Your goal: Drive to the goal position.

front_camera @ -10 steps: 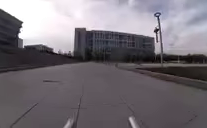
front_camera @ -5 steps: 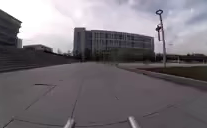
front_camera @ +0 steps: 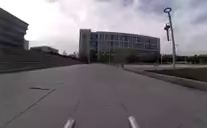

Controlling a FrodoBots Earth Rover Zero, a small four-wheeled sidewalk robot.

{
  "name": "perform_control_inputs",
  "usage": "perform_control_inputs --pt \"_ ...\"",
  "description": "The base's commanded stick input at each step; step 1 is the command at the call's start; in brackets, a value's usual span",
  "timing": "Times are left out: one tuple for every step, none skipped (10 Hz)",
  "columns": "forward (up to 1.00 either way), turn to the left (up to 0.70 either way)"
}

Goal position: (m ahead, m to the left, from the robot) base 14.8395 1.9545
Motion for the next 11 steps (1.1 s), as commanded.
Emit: perform_control_inputs --pt "0.85 0.26" --pt "0.85 0.05" --pt "0.85 0.16" --pt "0.85 0.12" --pt "0.85 0.00" --pt "0.85 0.00" --pt "0.85 0.00" --pt "0.85 -0.06" --pt "0.85 -0.27" --pt "0.85 -0.27" --pt "0.85 -0.27"
